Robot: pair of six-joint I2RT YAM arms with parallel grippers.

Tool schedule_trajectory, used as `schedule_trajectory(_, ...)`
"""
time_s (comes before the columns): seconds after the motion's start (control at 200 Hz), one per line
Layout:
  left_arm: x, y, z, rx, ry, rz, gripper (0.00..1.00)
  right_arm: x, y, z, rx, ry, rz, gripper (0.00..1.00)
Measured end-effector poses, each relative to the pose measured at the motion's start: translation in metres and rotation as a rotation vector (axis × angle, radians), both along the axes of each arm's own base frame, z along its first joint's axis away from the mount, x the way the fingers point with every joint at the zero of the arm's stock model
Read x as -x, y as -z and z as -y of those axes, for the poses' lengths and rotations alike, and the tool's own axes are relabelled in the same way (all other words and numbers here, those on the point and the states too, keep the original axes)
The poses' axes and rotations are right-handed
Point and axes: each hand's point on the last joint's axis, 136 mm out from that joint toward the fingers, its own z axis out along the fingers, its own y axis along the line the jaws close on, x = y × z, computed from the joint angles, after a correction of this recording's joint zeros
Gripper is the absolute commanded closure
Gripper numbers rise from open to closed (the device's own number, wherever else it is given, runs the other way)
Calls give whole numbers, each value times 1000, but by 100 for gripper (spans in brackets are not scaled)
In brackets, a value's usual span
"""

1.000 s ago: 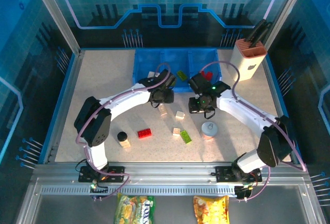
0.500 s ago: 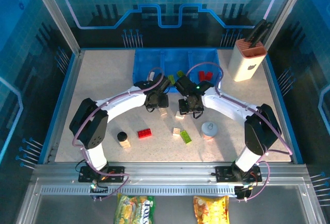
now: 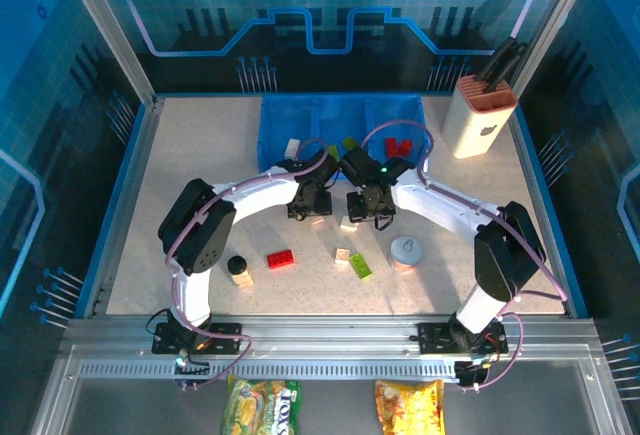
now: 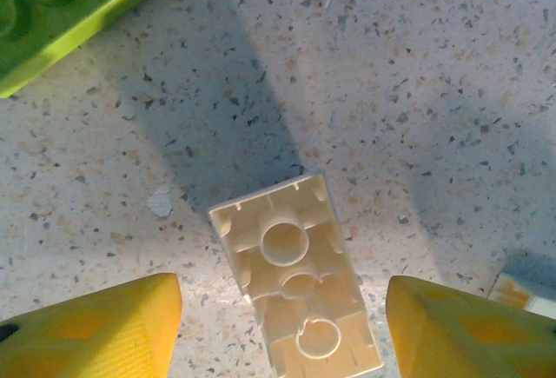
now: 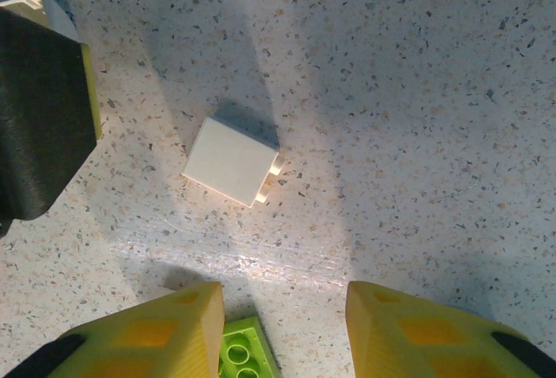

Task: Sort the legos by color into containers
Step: Pick up the lego from the center of the table.

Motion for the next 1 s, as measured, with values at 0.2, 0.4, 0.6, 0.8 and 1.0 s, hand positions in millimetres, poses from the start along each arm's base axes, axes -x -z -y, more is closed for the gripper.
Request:
schedule_trajectory(0.2,2,11,2,-2,1,-29,44,0,0,0,3,1,2,58)
schedule_trajectory(0.4,5,11,5,5,10,-36,49,0,0,0,2,0,2,58)
schedule_trajectory(0.6,7,13,6,2,14,-40,53,0,0,0,2,1,2,58)
schedule_trajectory(0.8,7,14,7,4,16,-43,58,0,-3,1,-2,1,9,58)
schedule_trajectory(1.0,7,14,7,3,16,-43,61,-1,-4,1,-2,1,12,58)
